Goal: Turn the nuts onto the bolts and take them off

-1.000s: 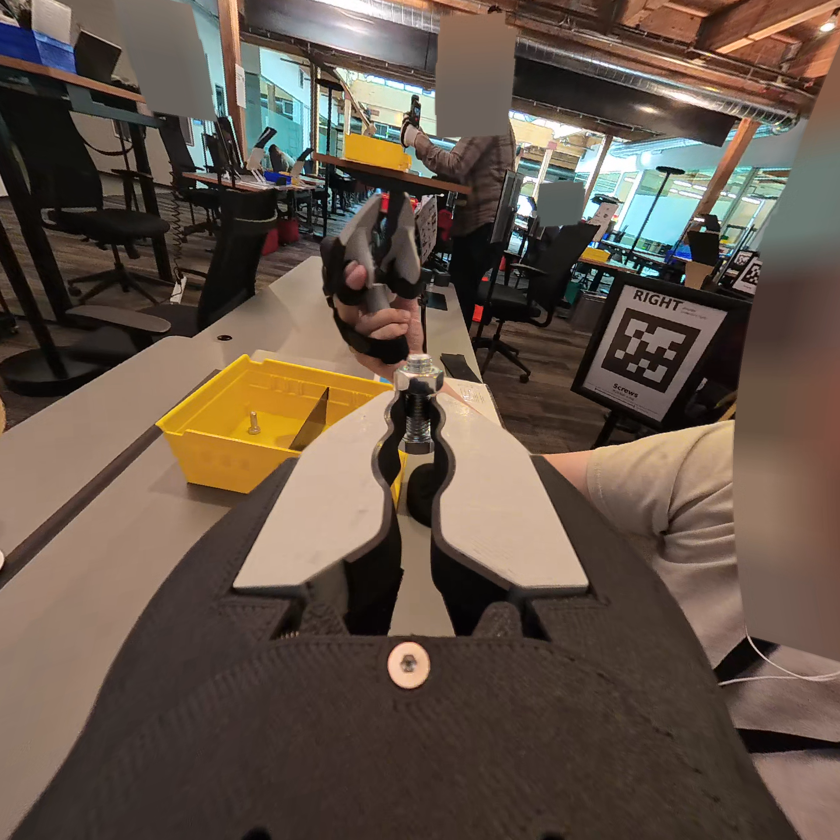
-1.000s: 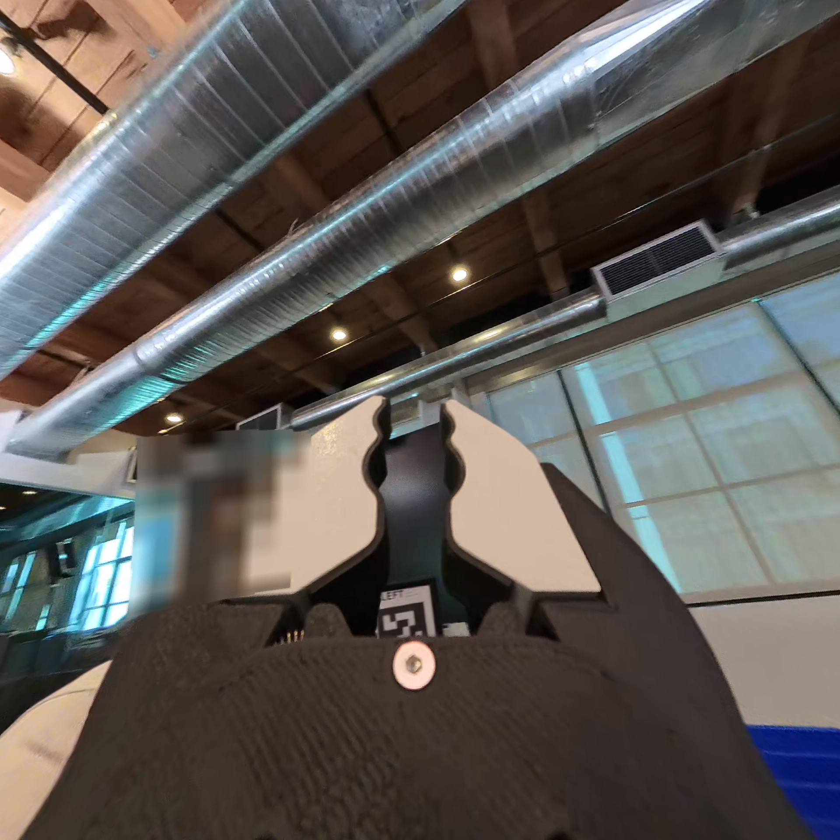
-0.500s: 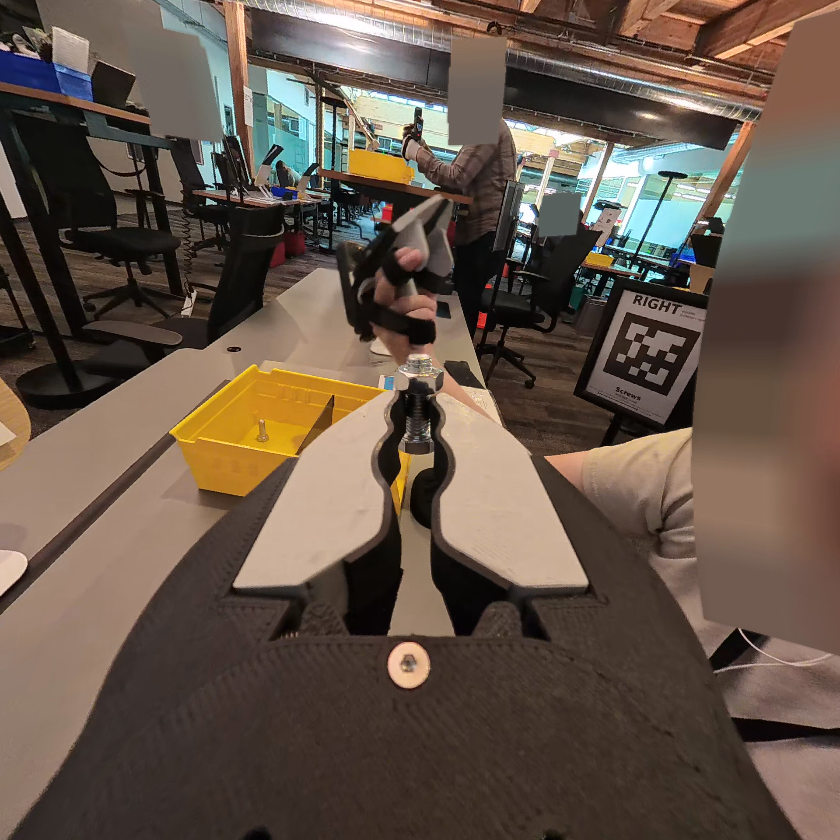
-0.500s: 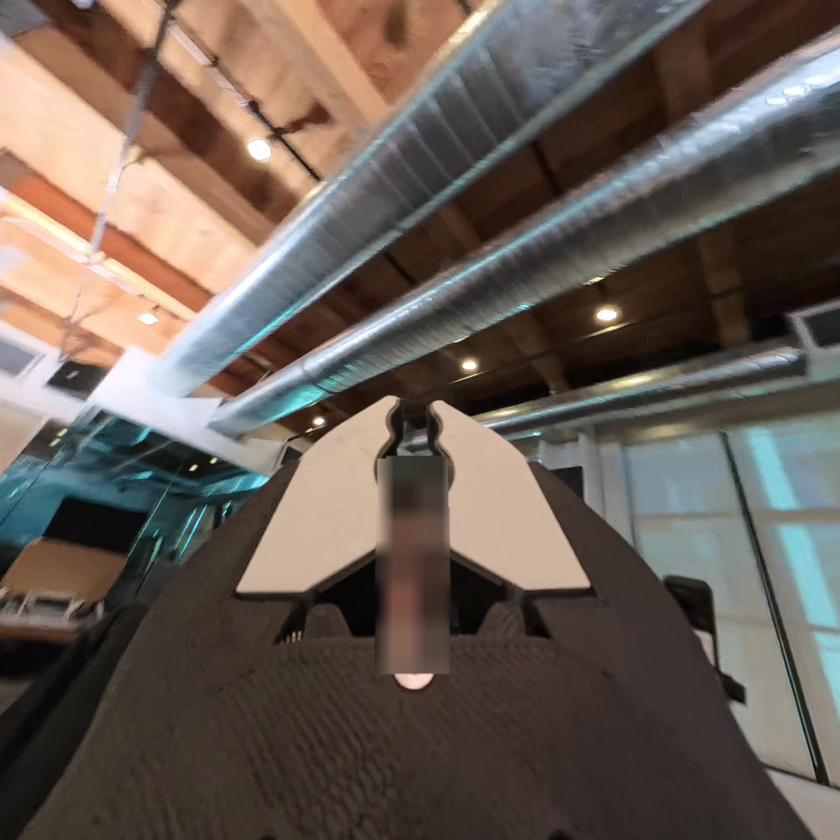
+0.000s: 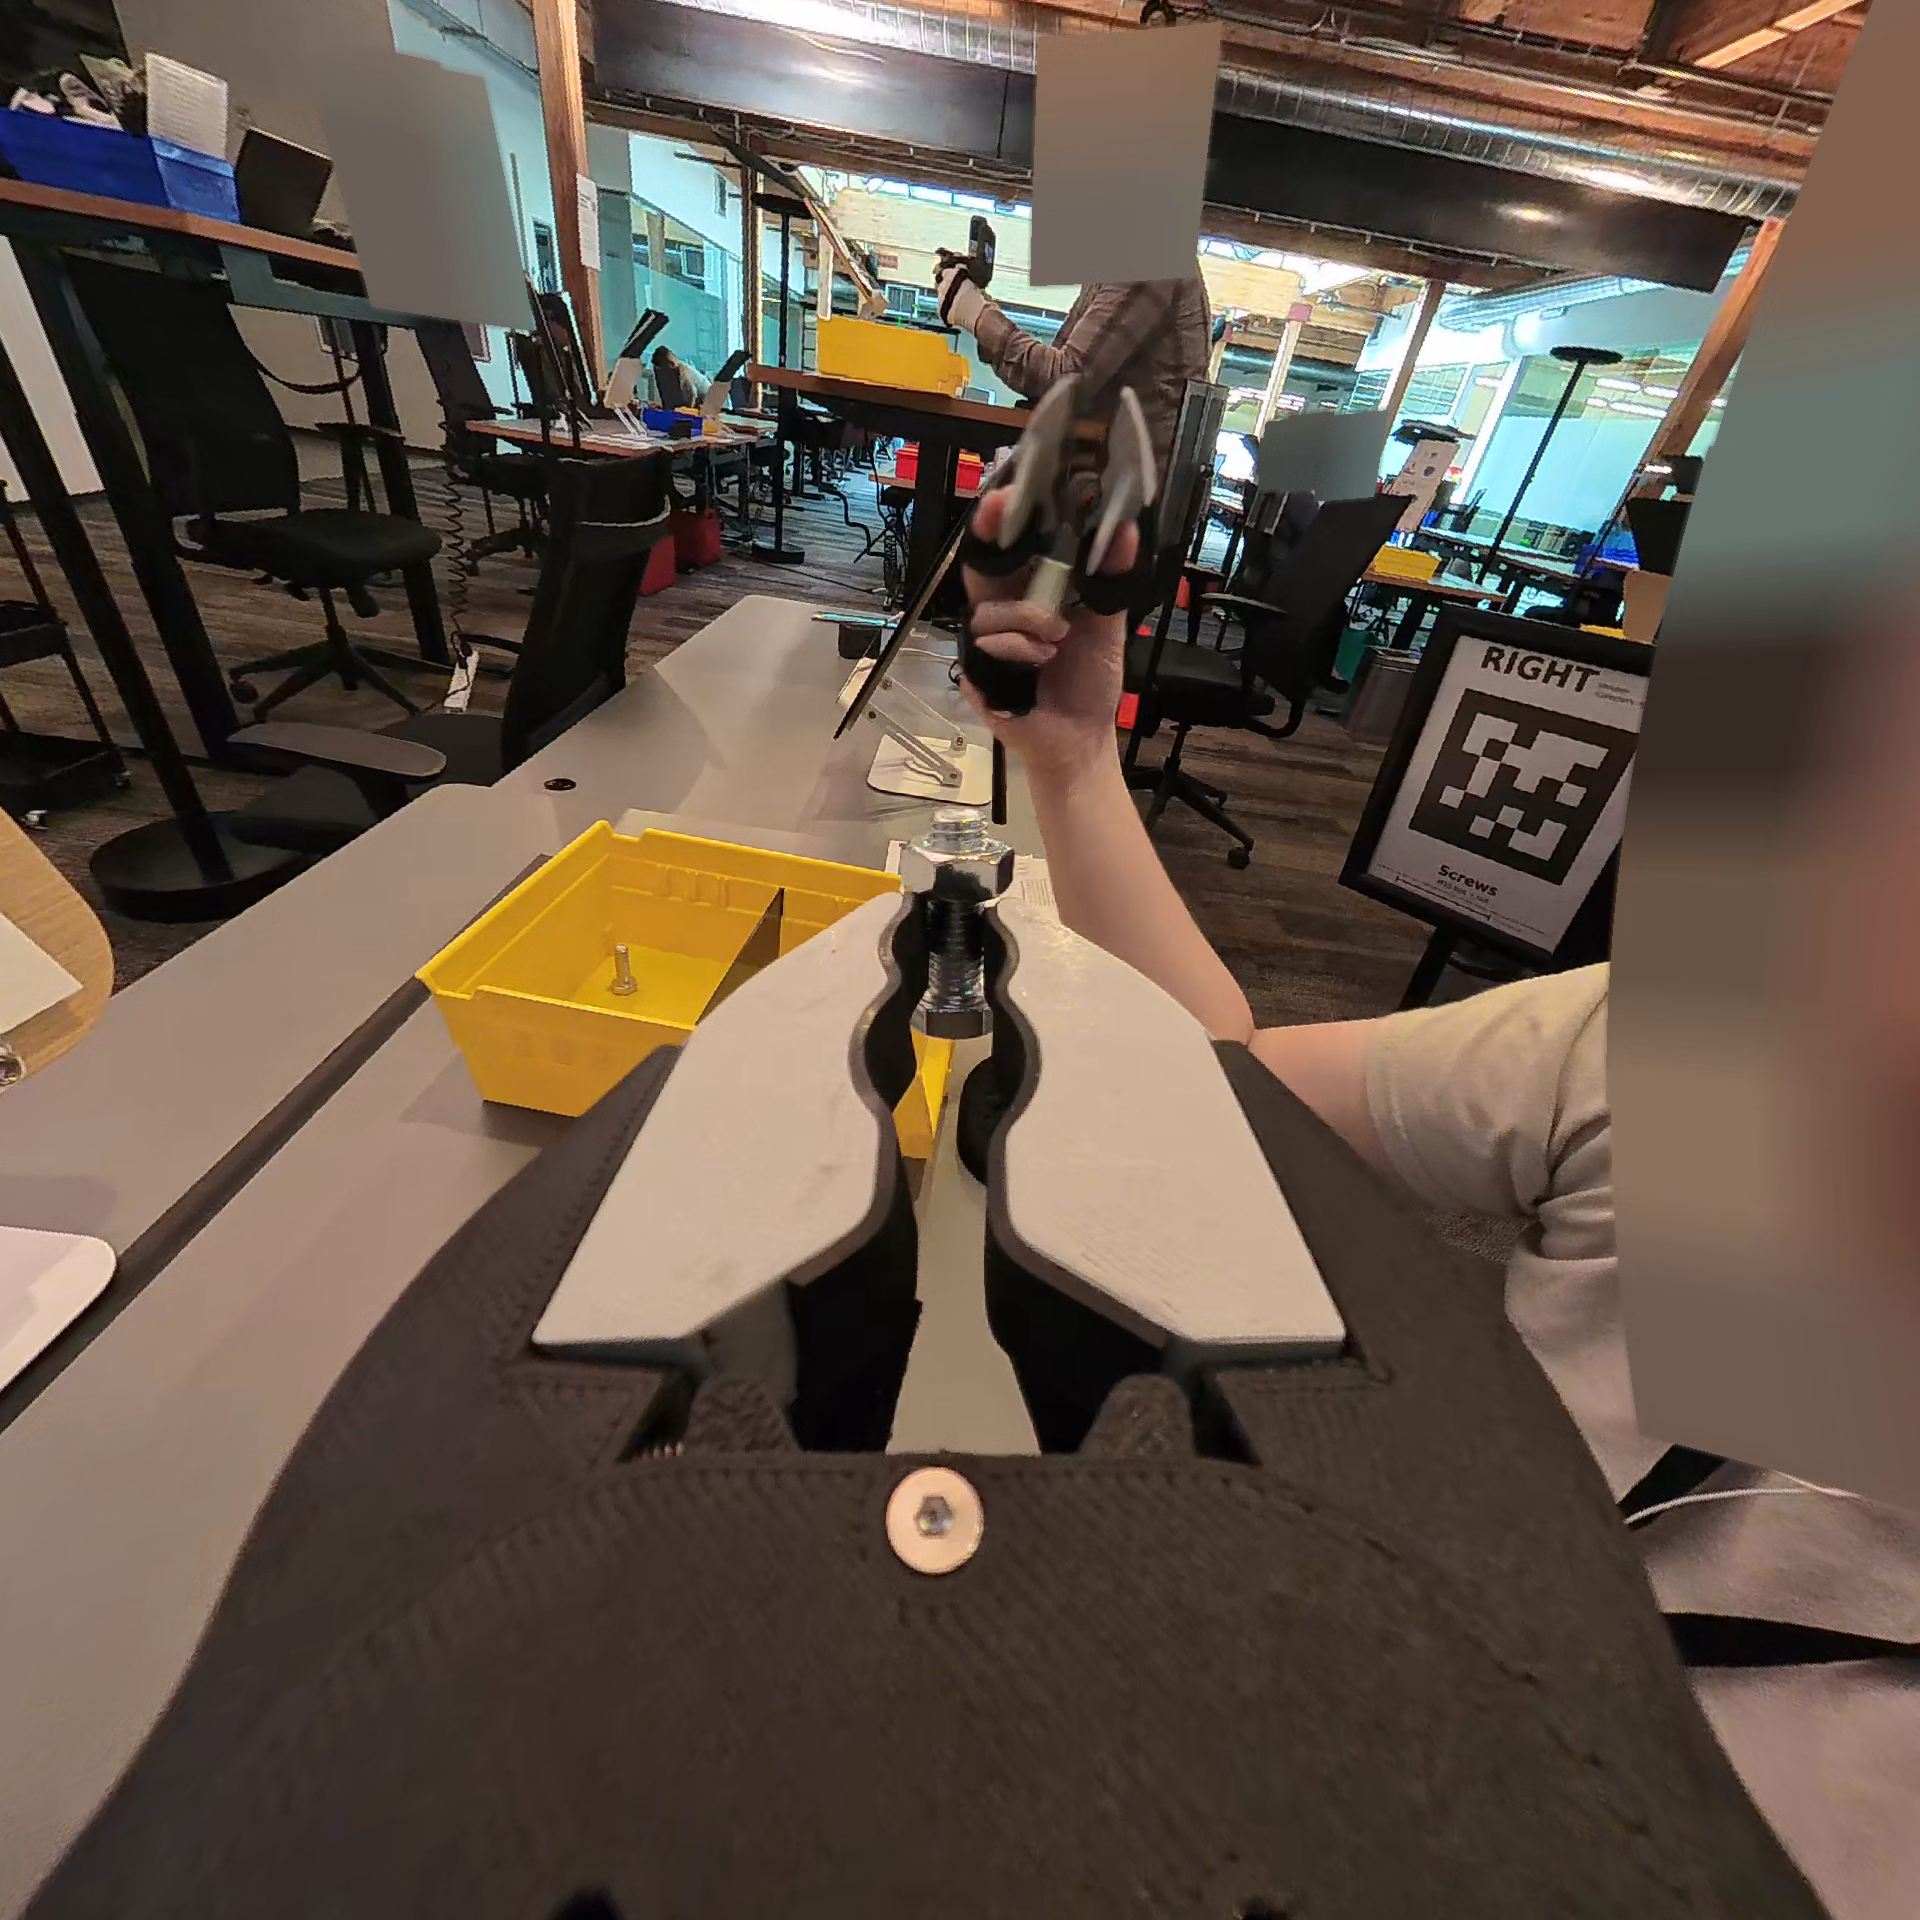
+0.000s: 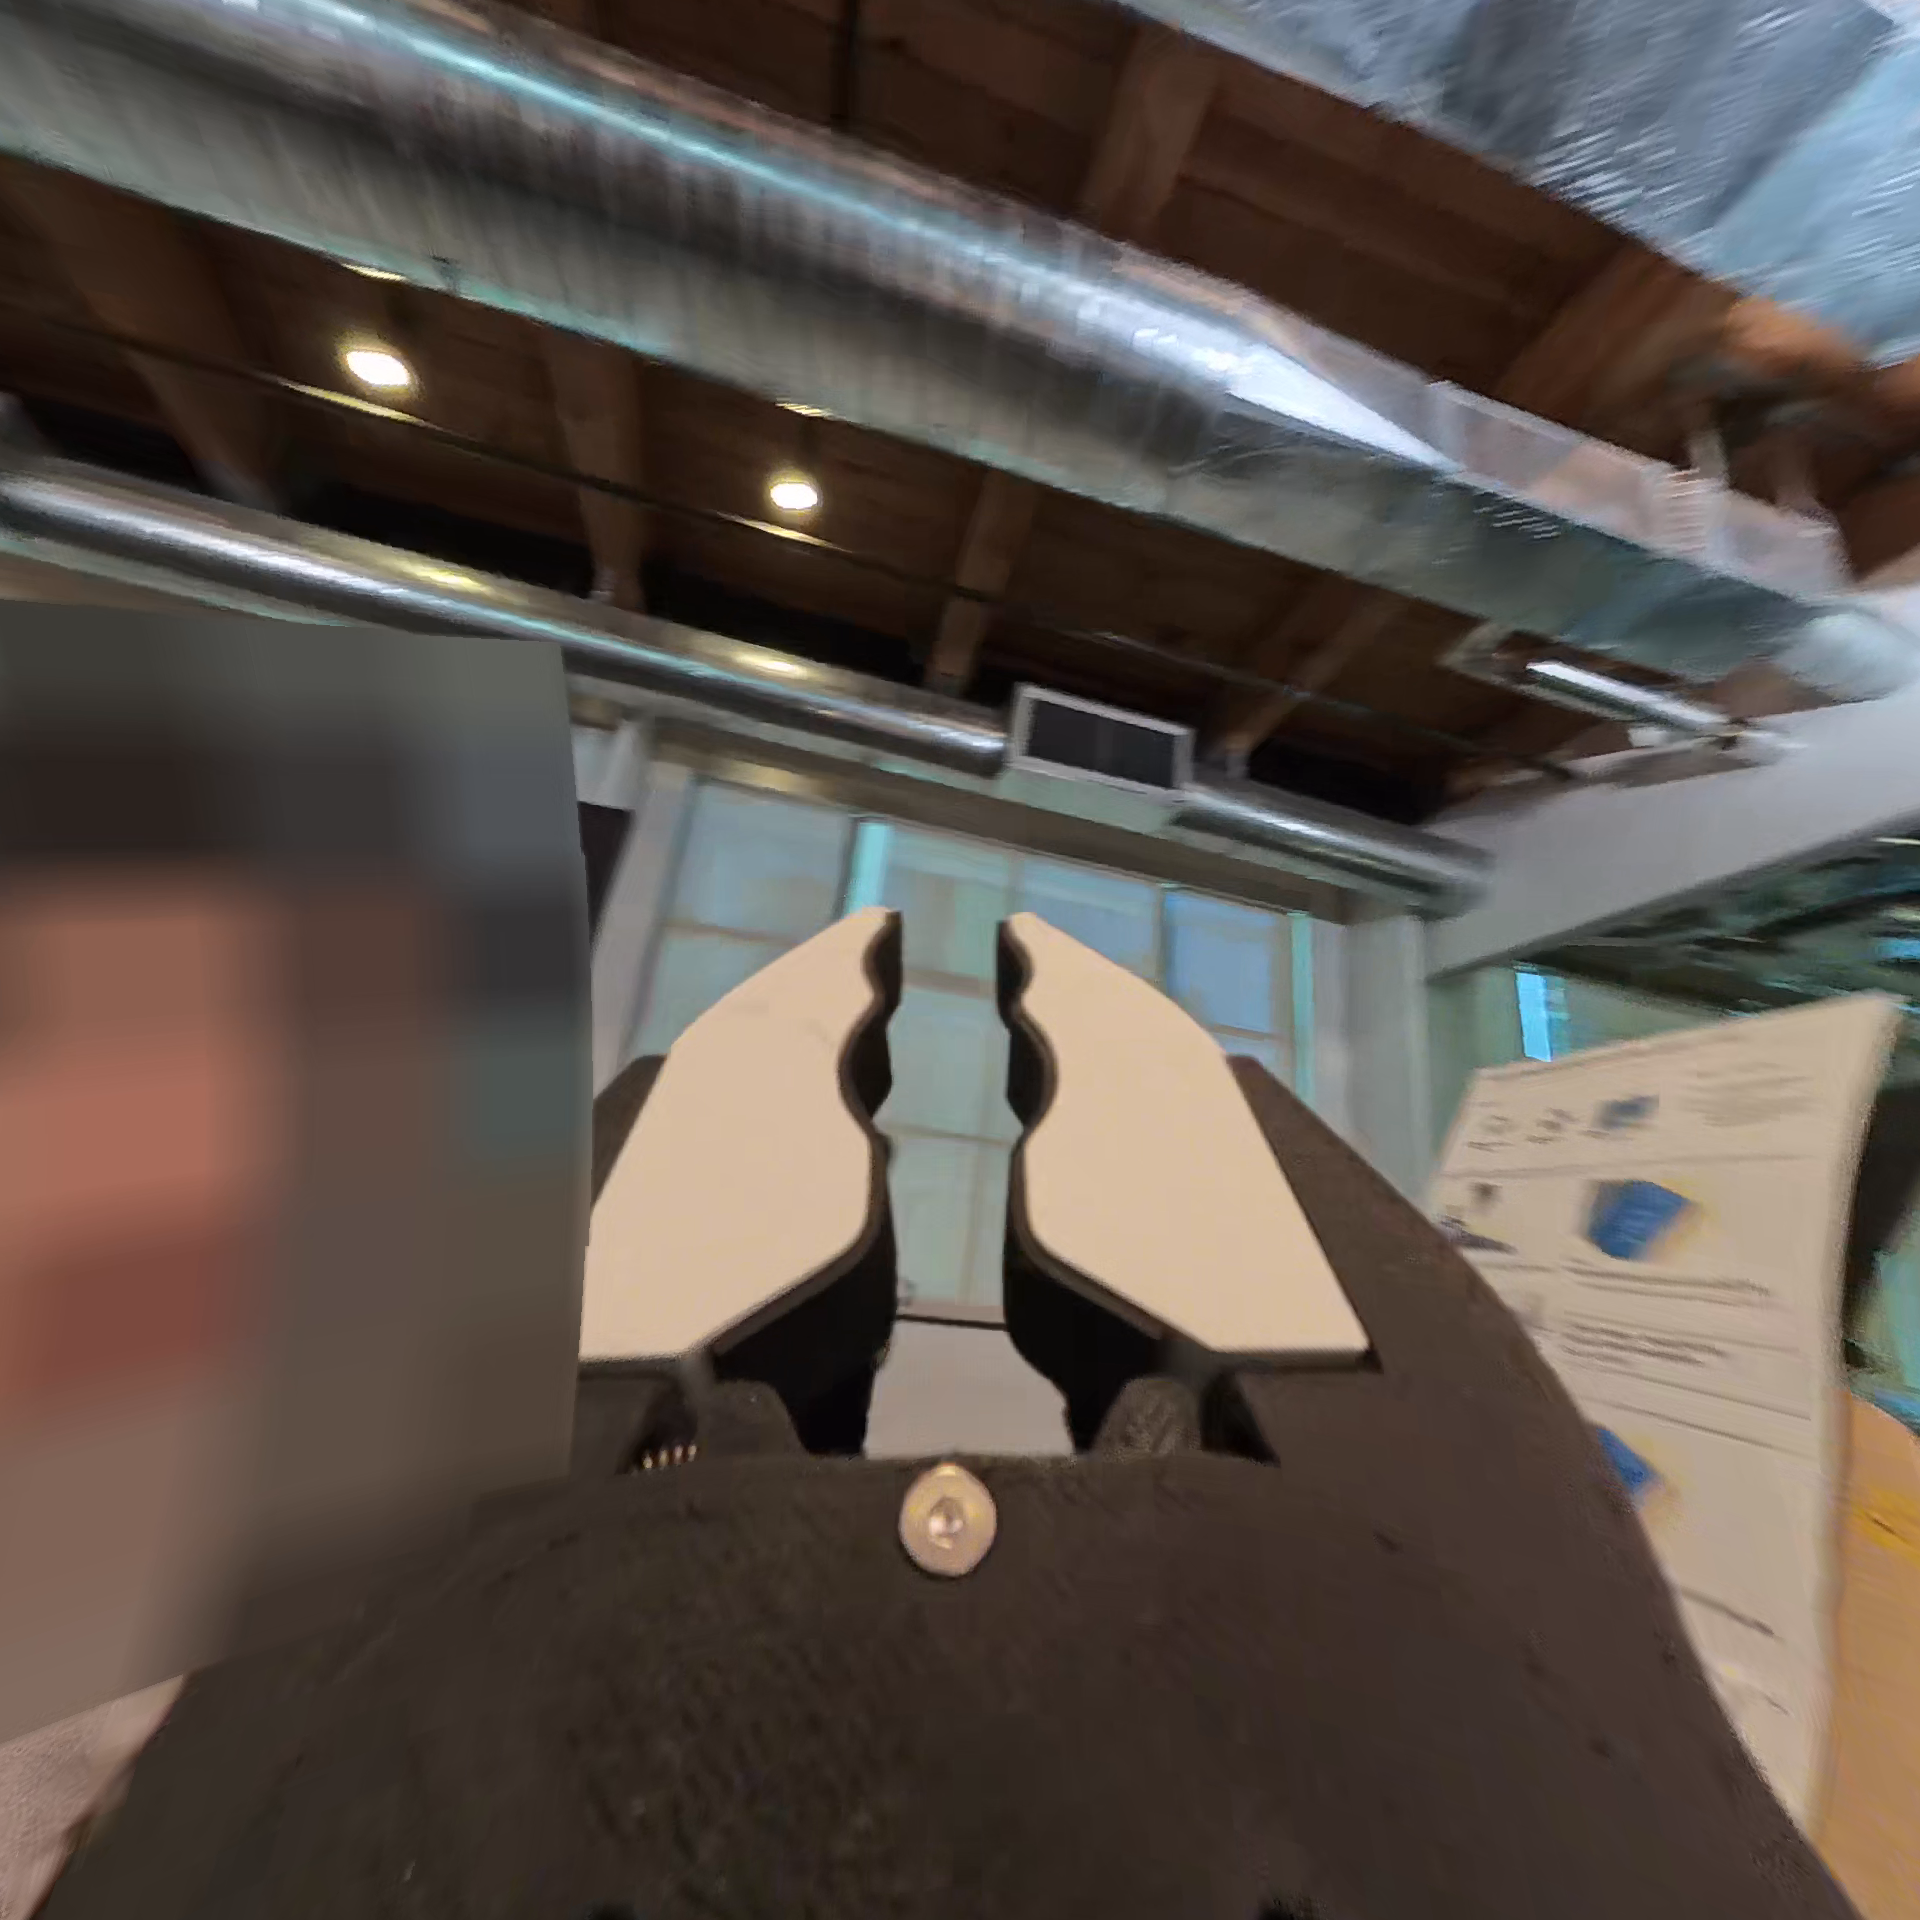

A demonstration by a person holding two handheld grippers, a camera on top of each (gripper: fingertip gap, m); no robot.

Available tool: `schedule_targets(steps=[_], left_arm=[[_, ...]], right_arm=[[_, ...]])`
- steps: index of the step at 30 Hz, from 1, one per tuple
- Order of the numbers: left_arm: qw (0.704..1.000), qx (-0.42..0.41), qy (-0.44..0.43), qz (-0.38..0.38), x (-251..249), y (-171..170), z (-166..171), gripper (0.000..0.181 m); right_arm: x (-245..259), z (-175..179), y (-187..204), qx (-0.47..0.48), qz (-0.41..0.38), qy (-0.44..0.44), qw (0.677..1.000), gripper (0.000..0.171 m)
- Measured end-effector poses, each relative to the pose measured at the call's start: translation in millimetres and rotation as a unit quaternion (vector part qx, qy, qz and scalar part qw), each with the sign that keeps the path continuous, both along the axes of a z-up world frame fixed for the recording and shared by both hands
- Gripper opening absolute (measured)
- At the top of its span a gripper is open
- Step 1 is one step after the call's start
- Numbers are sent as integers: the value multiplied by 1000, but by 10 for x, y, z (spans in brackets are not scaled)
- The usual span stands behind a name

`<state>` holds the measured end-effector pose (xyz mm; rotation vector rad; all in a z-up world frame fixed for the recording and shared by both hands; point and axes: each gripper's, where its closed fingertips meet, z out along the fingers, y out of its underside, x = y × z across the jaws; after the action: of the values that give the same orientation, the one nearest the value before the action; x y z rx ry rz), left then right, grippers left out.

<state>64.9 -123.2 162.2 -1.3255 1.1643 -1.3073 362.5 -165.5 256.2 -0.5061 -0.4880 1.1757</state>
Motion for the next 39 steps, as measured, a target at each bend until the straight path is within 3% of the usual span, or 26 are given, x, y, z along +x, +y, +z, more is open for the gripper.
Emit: schedule_targets(steps=[1, 4, 9, 11, 14, 17, 18, 20, 23, 25, 28, 30, 32, 34, 37, 39], left_arm=[[1000, 1, 1, 2, -3, 5, -1, 10], [1000, 5, 4, 16, -27, 48, -7, 10], [999, 3, 6, 48, -94, 208, -42, 9], [999, -3, 4, 53, -116, 257, -53, 9], [999, -9, 0, 51, -126, 277, -49, 9], [999, -4, 5, 49, -118, 254, -54, 9], [999, -3, 5, 48, -116, 244, -51, 9], [999, -2, 6, 42, -111, 217, -45, 9], [999, -3, 7, 37, -113, 191, -43, 9], [999, -4, 5, 36, -118, 183, -33, 9], [1000, -6, 4, 29, -117, 167, -29, 9], [1000, -8, 4, 27, -116, 165, -30, 9], [1000, -10, 3, 25, -117, 165, -29, 9], [1000, -11, 4, 25, -119, 165, -31, 9], [1000, -10, 6, 25, -114, 156, -33, 9], [1000, -8, 8, 23, -102, 142, -38, 9]], right_arm=[[-23, -47, 191, -32, -39, -4, 999, 18], [-252, -377, 845, -104, -211, -99, 967, 0], [-549, -970, 1629, -103, -476, -220, 845, 1], [-738, -1040, 1662, -36, -553, -278, 785, 11], [-949, -859, 1428, 85, -637, -311, 701, 24], [-976, -672, 1209, 129, -669, -315, 661, 27], [-976, -632, 1138, 135, -664, -314, 665, 17], [-845, -536, 1061, 122, -673, -298, 666, 13], [-452, -416, 1036, 60, -683, -239, 687, 29], [-111, -332, 963, 10, -661, -165, 732, 39], [301, -184, 655, -31, -564, -55, 824, 43], [443, -79, 325, -15, -472, -12, 882, 19], [569, 6, 34, -11, -367, 31, 930, 27], [669, 42, -174, -7, -286, 56, 957, 39], [582, 2, -391, 43, -230, 19, 972, 28], [448, -13, -660, 107, -132, 3, 986, 22]])
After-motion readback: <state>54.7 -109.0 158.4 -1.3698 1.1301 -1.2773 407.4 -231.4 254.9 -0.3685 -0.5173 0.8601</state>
